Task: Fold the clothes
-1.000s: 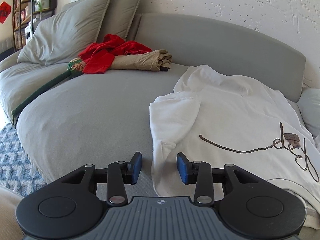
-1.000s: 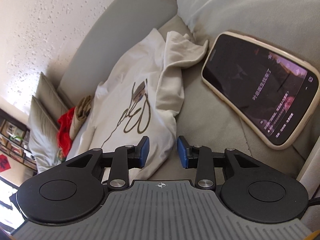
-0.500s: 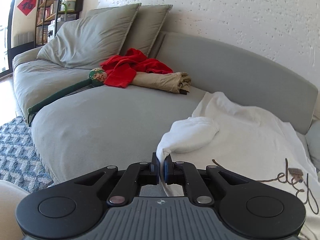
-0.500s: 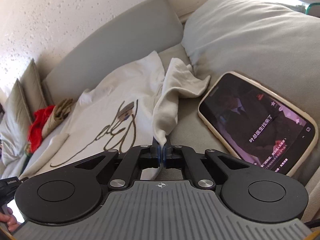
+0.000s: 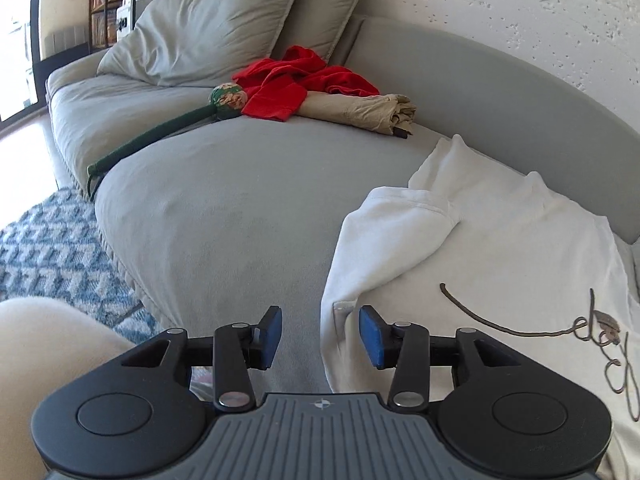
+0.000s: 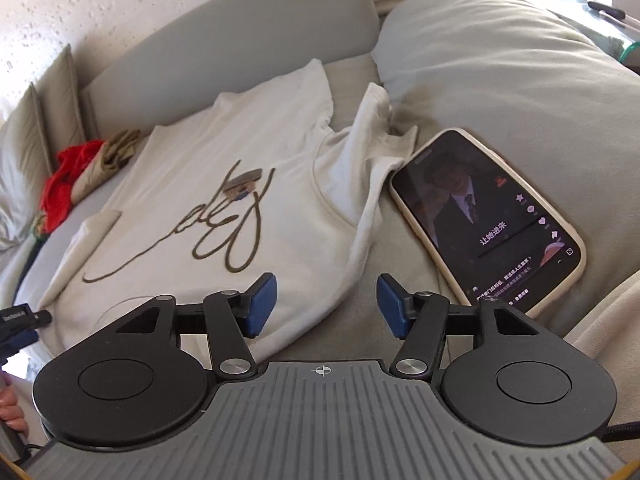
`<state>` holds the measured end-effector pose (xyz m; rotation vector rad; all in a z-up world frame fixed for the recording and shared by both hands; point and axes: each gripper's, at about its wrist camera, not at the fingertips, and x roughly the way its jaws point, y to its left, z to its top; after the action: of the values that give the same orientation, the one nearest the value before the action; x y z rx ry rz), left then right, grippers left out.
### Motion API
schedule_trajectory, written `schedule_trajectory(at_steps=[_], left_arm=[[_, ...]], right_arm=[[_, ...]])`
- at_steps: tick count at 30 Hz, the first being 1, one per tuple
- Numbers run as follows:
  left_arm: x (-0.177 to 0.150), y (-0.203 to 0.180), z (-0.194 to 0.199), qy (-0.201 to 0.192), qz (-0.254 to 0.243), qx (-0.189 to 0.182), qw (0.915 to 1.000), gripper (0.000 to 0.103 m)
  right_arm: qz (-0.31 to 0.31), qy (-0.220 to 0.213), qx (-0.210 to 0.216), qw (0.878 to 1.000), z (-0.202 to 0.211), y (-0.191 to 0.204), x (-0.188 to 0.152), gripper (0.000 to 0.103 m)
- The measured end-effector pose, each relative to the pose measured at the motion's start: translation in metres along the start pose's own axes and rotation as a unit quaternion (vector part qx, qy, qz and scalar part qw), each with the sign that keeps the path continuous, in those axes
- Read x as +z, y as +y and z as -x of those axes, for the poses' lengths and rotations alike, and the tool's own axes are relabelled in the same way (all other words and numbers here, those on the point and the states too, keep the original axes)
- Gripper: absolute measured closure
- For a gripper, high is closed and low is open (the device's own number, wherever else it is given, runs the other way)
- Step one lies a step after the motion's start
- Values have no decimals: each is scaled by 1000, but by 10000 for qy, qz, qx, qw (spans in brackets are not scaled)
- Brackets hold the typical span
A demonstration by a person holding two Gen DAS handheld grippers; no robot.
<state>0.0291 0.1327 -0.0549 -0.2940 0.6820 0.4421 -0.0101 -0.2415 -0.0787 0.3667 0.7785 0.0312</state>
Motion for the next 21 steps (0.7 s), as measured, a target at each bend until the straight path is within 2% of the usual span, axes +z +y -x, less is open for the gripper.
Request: schedule_trajectory(at_steps=[2, 3, 6, 7, 8, 10, 12, 14, 17, 19, 21], left_arm=[[-1, -7, 14, -188, -42, 0, 9998, 57], [-1, -15, 19, -265, -163, -122, 9994, 57], [-2, -43, 30, -333, -632, -773, 9944, 58], [-4, -55, 33, -258, -801, -1111, 9902, 60], [-7, -69, 34, -133, -966, -1465, 9844, 61], [-15, -99, 34, 232, -1322, -1958, 9714, 61], [-28, -129, 35, 496, -1706, -2306, 9567, 62], [-38, -156, 39, 573, -2145, -2594, 9399, 62], [-61, -187, 47, 454, -2906, -3139, 9028, 62], [-75, -201, 43, 567, -3298, -3251, 8845, 62], [-87, -205, 37, 657, -3428, -3208, 8805, 63]], right_arm=[[-156, -124, 168, 9997, 13, -7, 12, 41], [-259, -230, 233, 9991, 18, -13, 22, 41], [-558, -477, 347, 9967, 20, -35, 57, 40], [-578, -486, 287, 9967, 15, -43, 71, 45], [-608, -460, 208, 9969, 9, -50, 84, 60], [-708, -187, -24, 9973, -12, -63, 108, 74], [-716, 297, -33, 9970, -37, -72, 129, 74], [-643, 721, -12, 9953, -65, -75, 147, 74], [-440, 1282, -199, 9906, -102, -73, 161, 74], [-288, 1494, -378, 9876, -117, -71, 162, 73], [-191, 1596, -459, 9859, -126, -72, 160, 74]])
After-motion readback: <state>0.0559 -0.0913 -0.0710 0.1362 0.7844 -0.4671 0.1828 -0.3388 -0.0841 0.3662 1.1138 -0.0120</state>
